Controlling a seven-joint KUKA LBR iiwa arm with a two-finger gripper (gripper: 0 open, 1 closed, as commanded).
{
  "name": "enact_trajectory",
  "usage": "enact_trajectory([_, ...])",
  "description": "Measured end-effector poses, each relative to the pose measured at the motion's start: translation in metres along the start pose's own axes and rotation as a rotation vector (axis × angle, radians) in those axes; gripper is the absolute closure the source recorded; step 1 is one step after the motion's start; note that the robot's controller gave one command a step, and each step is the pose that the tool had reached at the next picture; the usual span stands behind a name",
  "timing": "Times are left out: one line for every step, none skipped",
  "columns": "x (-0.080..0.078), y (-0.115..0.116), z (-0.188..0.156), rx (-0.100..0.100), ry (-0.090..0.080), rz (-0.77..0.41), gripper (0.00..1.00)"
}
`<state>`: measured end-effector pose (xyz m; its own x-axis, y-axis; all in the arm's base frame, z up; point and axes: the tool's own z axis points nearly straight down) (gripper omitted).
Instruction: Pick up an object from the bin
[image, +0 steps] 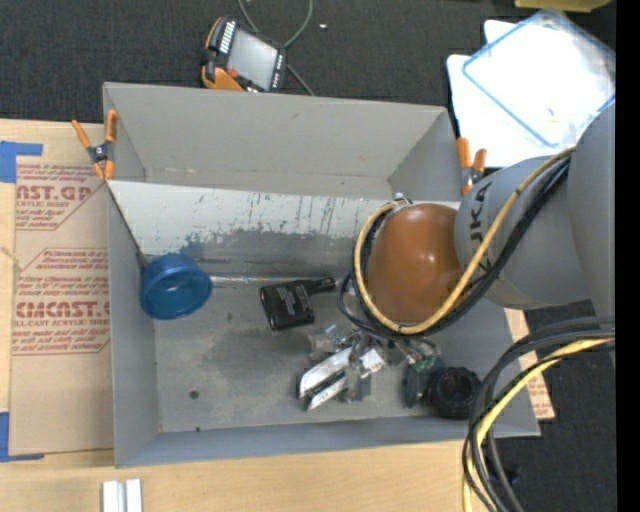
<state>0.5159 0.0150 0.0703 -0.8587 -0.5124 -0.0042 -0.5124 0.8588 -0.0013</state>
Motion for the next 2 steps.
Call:
enact_trajectory([0.004, 0.007, -0.084, -0.004, 0.007, 0.003, 1.0])
enact_trajectory([0.012, 0.006, -0.117, -0.003, 0.004, 0.0, 1.0])
